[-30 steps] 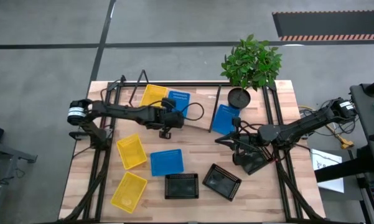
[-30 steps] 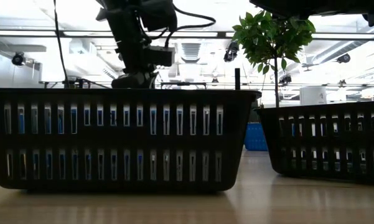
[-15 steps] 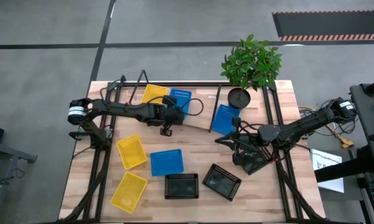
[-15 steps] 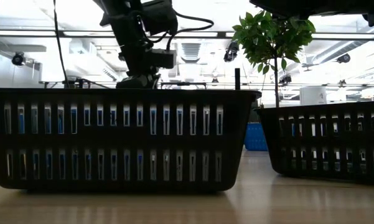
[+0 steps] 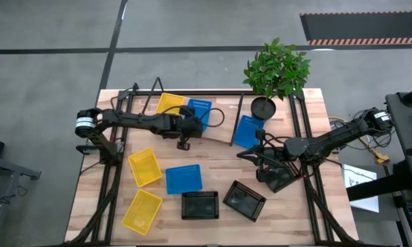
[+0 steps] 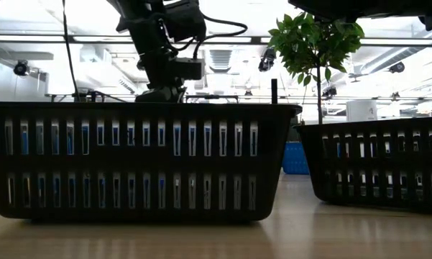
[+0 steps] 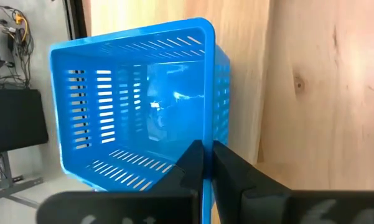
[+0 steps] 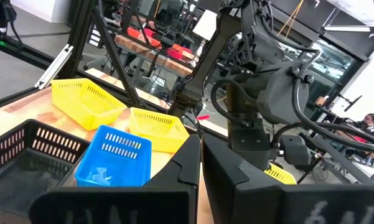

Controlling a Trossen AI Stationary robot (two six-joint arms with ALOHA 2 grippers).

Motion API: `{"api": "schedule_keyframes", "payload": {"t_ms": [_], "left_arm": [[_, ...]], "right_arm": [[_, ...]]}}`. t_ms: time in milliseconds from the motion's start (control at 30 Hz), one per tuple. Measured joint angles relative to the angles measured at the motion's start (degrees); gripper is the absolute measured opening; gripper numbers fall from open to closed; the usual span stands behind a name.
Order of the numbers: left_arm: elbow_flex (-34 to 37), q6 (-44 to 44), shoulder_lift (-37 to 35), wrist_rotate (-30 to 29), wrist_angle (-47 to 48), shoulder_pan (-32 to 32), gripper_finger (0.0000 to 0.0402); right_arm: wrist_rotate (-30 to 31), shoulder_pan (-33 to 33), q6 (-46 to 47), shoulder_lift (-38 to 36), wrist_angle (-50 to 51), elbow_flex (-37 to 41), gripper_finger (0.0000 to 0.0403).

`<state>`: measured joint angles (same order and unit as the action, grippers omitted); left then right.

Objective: Stack baskets on shelf by color
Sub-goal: Put the top left blue basket on the shelf, then put the left black basket on the shelf

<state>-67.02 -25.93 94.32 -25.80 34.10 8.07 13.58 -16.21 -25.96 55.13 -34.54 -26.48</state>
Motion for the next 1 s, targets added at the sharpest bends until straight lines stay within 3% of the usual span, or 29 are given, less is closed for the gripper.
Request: {"api": "schedule_keyframes", "payload": {"t_ms": [567,1000], "left_arm": [[0.0,0.0,0.0,0.0,-0.6,1.1,0.0002],[0.0,0.0,0.0,0.0,-0.6,1.0,0.0044]], "right_arm": [[0.0,0.0,0.0,0.0,0.2,0.0,0.0009],[0.0,0.0,-0.2,0.0,0.3,0.0,0.0009]]}}
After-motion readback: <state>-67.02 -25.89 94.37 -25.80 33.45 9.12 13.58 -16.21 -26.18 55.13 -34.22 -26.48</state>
